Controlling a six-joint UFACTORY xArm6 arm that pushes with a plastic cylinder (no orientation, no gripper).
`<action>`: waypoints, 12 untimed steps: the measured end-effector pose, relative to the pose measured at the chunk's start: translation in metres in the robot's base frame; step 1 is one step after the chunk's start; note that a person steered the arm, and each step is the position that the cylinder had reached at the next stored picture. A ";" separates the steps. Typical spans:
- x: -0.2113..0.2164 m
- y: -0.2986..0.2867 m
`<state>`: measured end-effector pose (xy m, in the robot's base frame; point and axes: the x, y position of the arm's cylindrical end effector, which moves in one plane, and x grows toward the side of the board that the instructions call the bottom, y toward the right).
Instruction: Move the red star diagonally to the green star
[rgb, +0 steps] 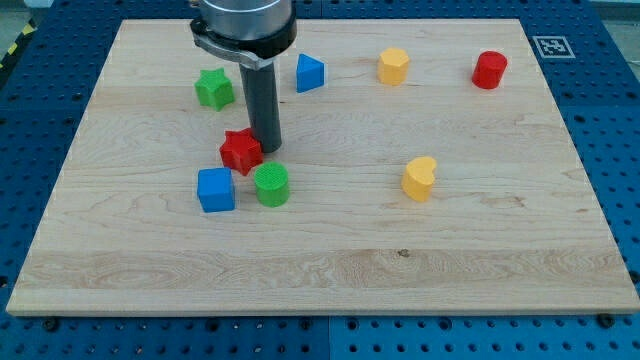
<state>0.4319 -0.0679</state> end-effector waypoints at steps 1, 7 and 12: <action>0.000 0.019; 0.029 -0.155; 0.007 -0.233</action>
